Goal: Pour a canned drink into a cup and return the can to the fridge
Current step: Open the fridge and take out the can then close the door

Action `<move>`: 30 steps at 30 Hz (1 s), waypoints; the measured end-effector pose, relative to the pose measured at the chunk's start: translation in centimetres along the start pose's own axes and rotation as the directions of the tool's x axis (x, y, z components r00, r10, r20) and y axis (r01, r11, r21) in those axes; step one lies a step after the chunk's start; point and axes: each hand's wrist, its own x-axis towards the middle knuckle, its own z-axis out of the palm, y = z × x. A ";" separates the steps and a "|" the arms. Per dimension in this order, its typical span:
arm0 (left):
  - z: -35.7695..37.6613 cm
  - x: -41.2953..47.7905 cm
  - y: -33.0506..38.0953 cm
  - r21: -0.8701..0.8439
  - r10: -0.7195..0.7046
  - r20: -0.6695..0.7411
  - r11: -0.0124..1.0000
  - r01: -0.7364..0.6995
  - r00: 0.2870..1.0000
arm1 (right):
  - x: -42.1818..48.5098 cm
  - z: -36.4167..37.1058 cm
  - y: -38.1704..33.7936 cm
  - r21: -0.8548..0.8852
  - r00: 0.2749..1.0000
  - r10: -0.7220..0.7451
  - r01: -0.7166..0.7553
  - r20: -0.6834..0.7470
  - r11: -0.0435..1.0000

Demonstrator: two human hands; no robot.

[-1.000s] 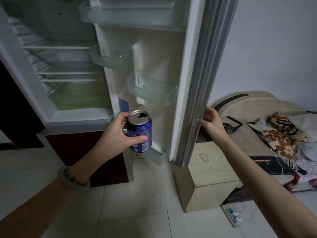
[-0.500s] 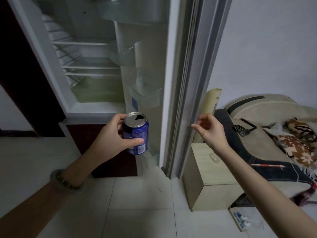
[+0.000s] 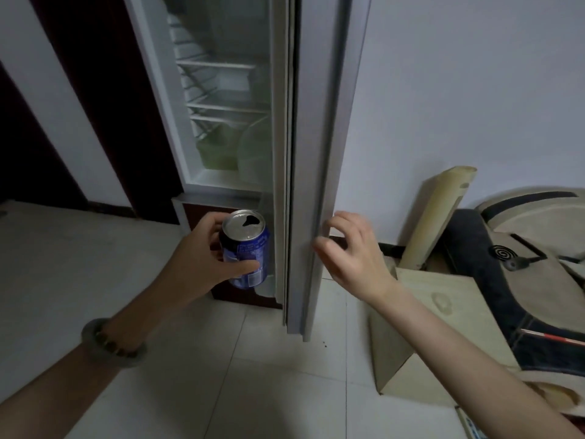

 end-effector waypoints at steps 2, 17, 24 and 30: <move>-1.2 -0.9 -0.2 0.009 -0.021 -0.044 1.000 0.021 0.999 | 1.0 1.0 -0.8 -0.005 0.994 -0.110 0.110 -0.013 0.994; -9.9 -5.3 -3.6 0.105 -0.112 -0.378 0.981 0.163 0.919 | 8.4 10.2 -6.4 -0.174 0.779 -0.479 0.580 0.404 0.796; -15.9 -4.0 -6.0 0.072 -0.124 -0.385 0.984 0.164 0.914 | 13.7 15.9 -10.3 -0.188 0.784 -0.501 0.590 0.366 0.785; -22.9 -2.5 -9.6 0.054 -0.114 -0.325 0.989 0.139 0.939 | 18.2 21.7 -14.0 -0.220 0.804 -0.379 0.516 0.459 0.828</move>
